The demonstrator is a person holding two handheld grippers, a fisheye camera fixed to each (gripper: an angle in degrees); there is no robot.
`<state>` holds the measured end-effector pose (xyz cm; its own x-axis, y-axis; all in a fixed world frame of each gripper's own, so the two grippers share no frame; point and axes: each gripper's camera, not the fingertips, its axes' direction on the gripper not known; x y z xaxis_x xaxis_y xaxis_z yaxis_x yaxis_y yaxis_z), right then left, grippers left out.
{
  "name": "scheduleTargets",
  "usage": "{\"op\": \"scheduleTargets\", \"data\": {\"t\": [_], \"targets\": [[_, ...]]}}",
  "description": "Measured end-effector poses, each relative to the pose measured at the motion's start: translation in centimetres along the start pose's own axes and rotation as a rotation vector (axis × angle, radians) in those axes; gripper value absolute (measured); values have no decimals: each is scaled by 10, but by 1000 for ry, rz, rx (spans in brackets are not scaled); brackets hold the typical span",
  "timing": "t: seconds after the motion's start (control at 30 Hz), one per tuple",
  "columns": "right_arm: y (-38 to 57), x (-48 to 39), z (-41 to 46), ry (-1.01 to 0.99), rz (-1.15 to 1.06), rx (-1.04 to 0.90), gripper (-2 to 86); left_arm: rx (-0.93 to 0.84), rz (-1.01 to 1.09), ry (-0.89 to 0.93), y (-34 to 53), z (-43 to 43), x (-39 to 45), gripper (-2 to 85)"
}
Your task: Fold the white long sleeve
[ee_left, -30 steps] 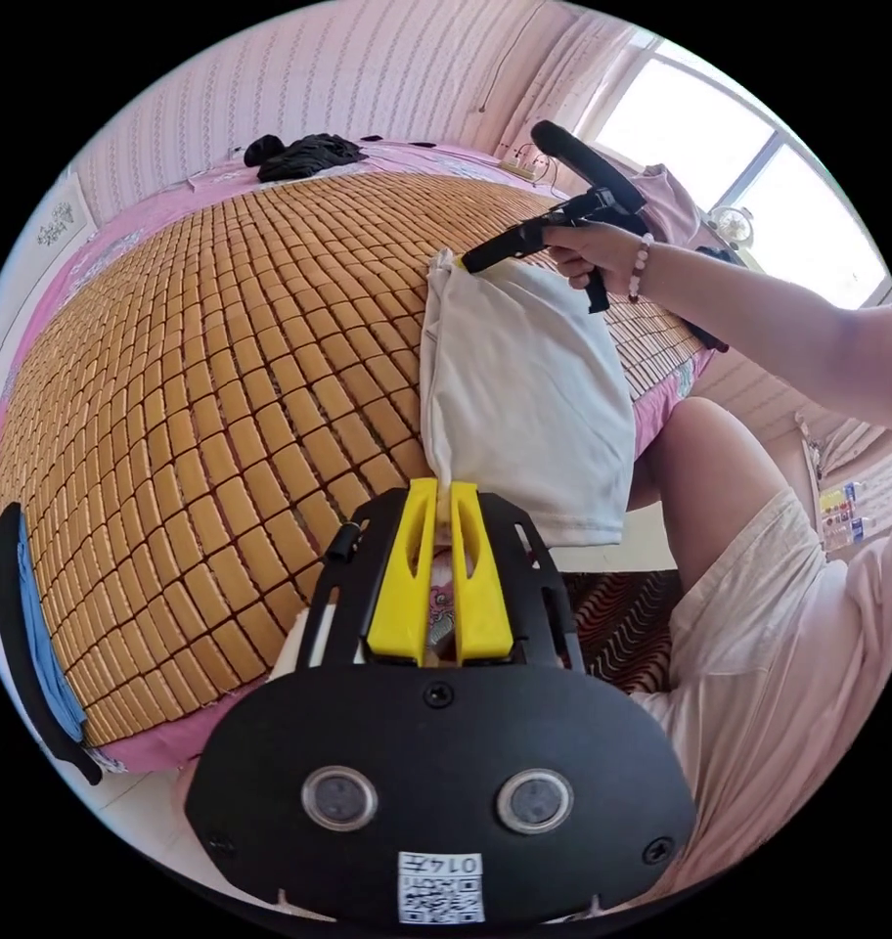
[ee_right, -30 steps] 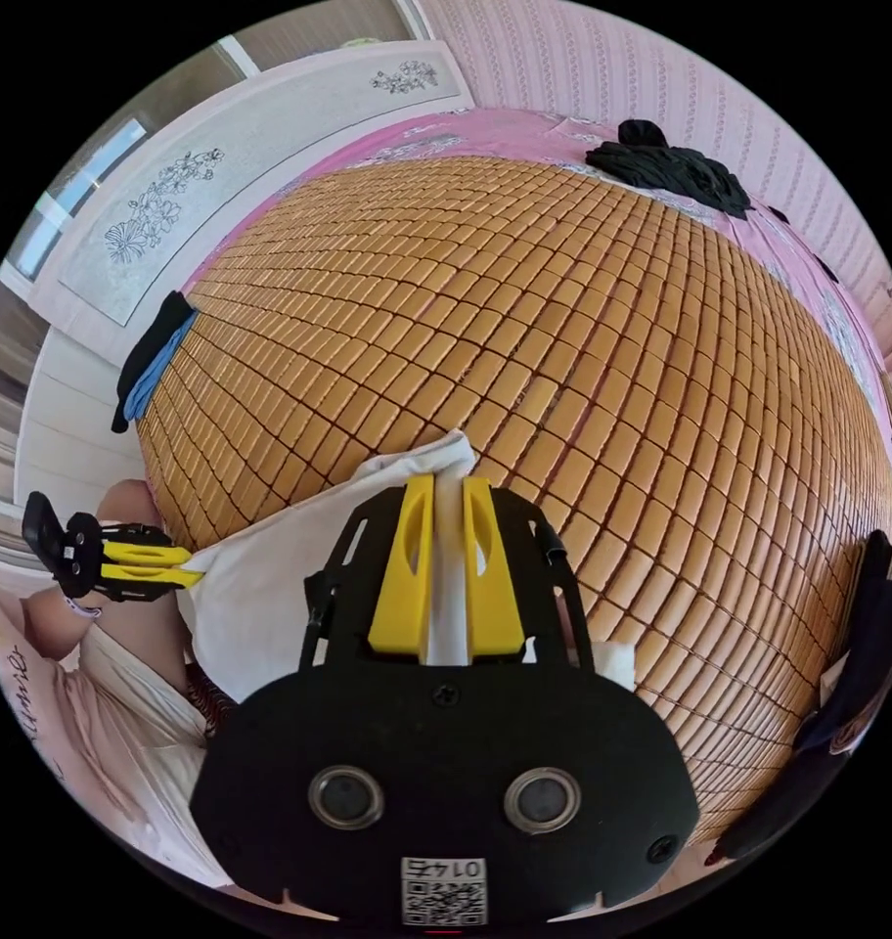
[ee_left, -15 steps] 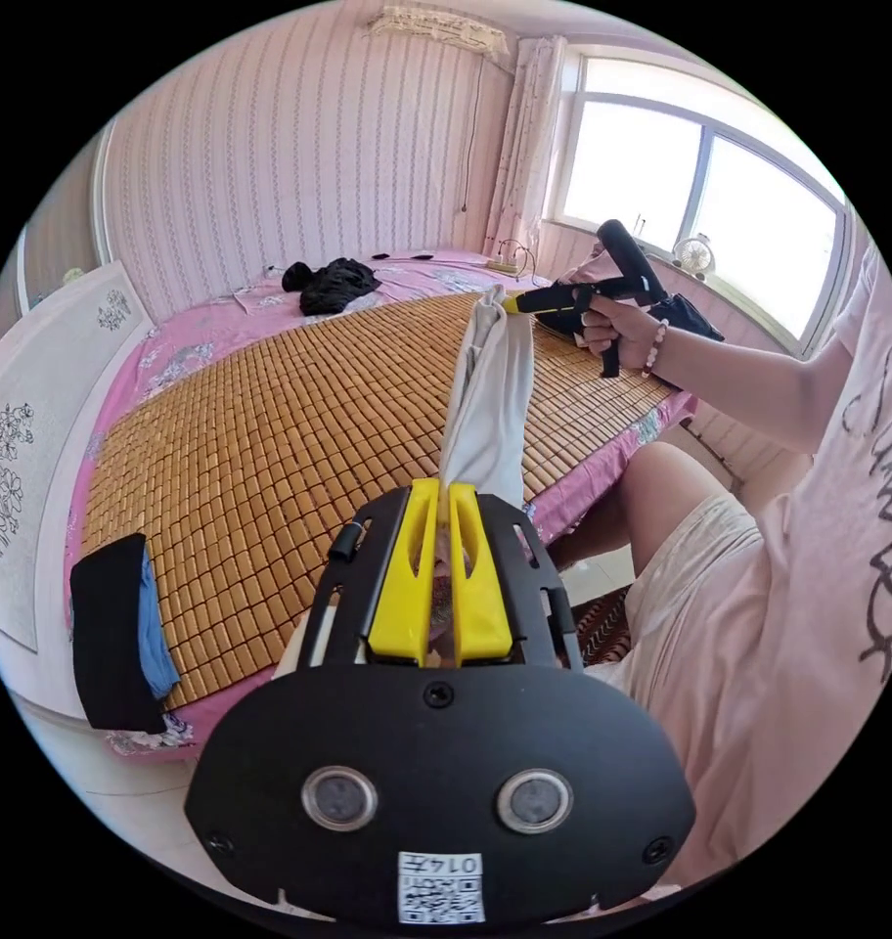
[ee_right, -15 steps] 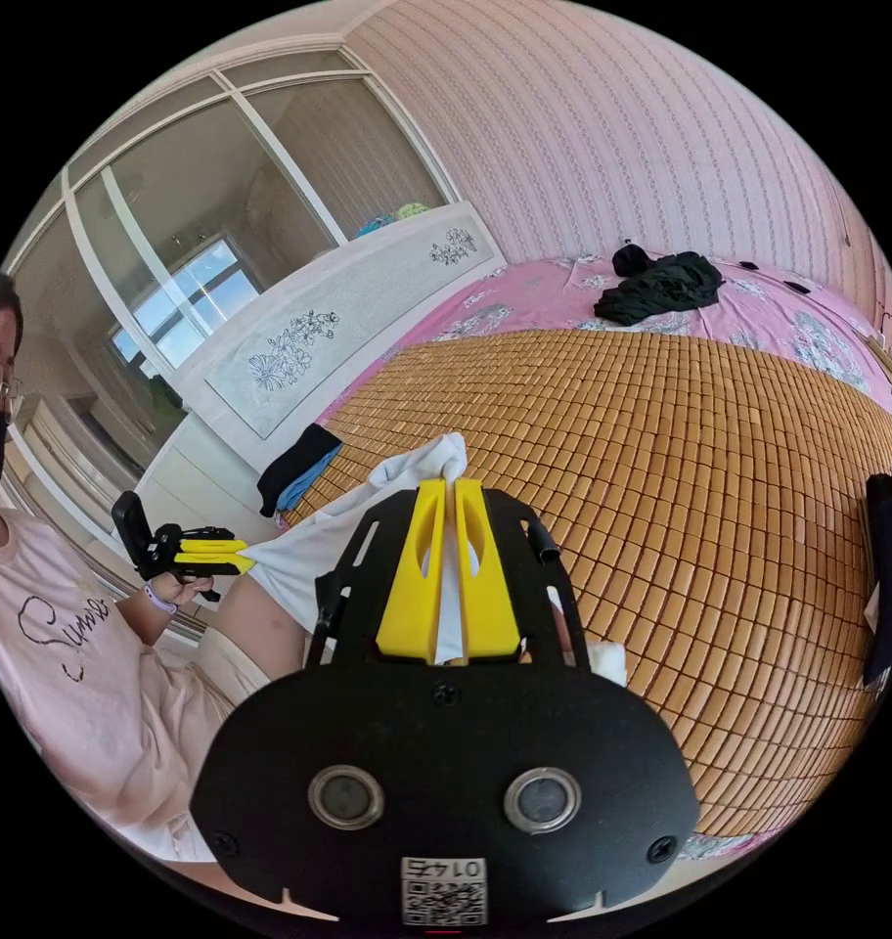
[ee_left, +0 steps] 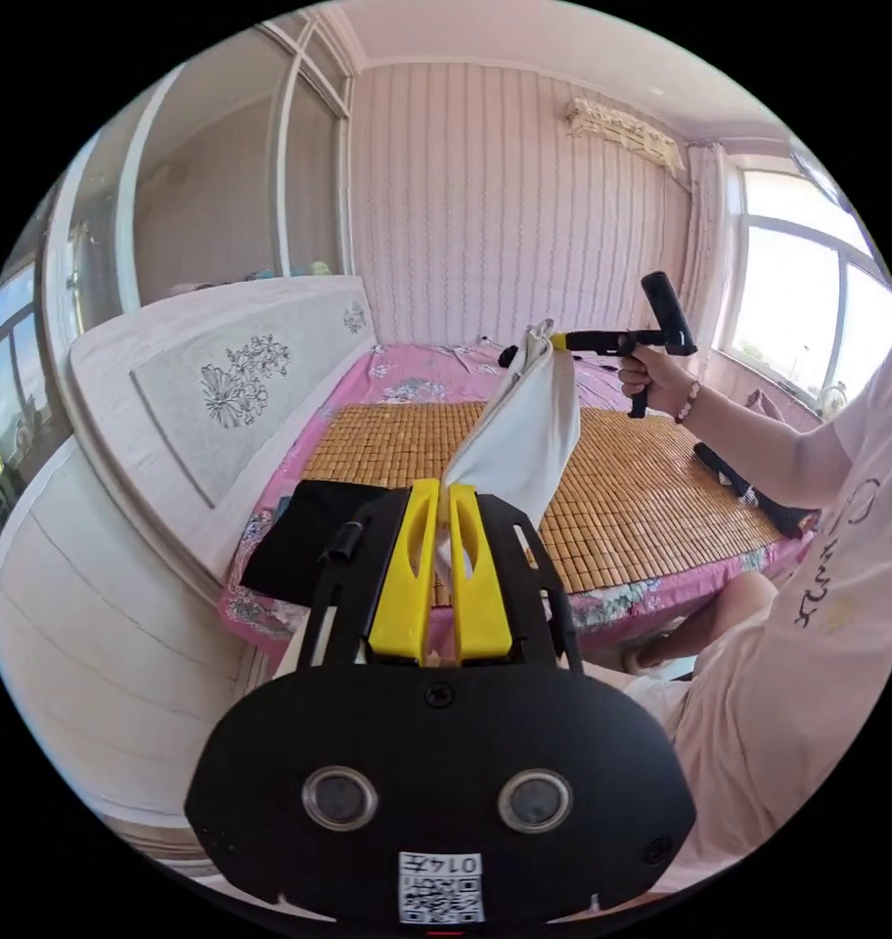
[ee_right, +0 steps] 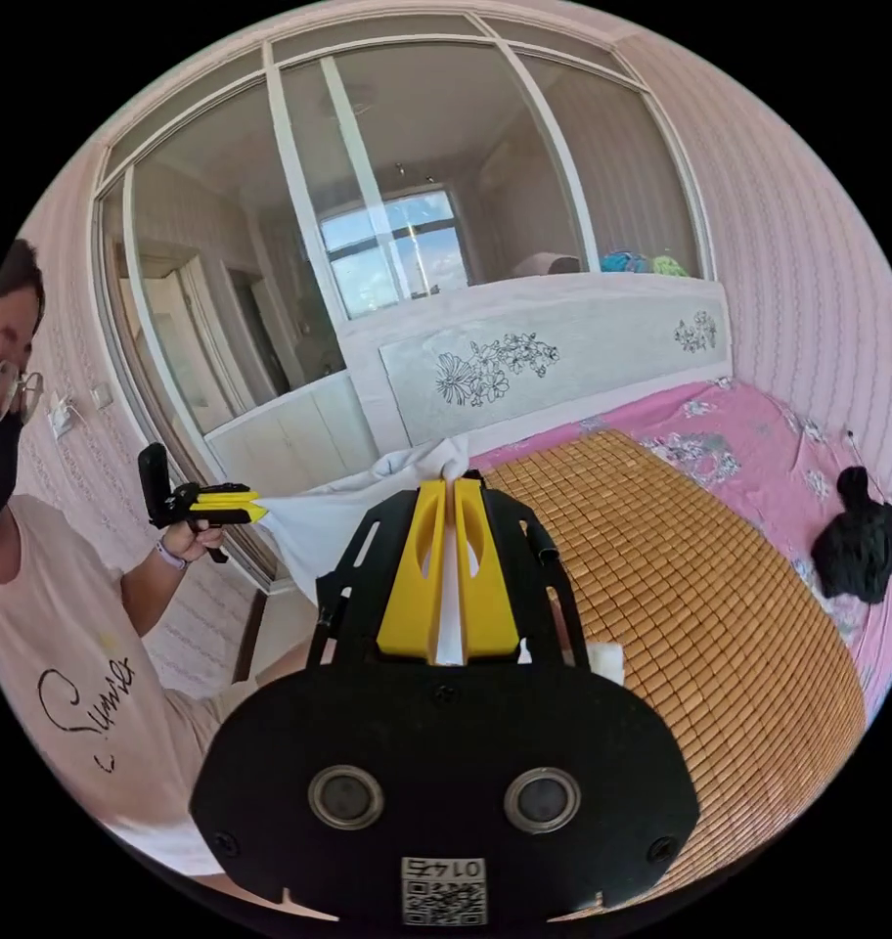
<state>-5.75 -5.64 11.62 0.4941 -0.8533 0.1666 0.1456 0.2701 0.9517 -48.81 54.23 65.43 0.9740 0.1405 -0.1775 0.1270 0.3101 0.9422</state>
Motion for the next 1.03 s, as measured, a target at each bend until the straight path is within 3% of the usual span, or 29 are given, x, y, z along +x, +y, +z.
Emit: {"op": "scheduleTargets", "data": {"t": [0.07,0.2,0.27,0.37,0.5,0.7,0.83,1.03], "targets": [[-52,3,54,-4,16,-71,9,-2,-144,-101,-5,3,-60,27],[-117,38,177,134,296,-250,16,-44,-477,-175,14,34,-168,92],[-105,50,203,174,403,-354,5,-128,-628,-228,49,50,-208,96],[-53,54,194,54,378,-355,1,-154,-657,-241,91,50,-200,92],[85,55,114,47,312,-418,2,-137,-570,-172,131,53,-144,80],[282,30,-99,289,662,-422,6,-100,-267,21,139,87,-3,43],[359,-16,-247,575,886,-296,19,-35,11,165,98,118,110,48],[428,-75,-375,885,1062,-33,62,23,257,547,49,174,281,74]]}}
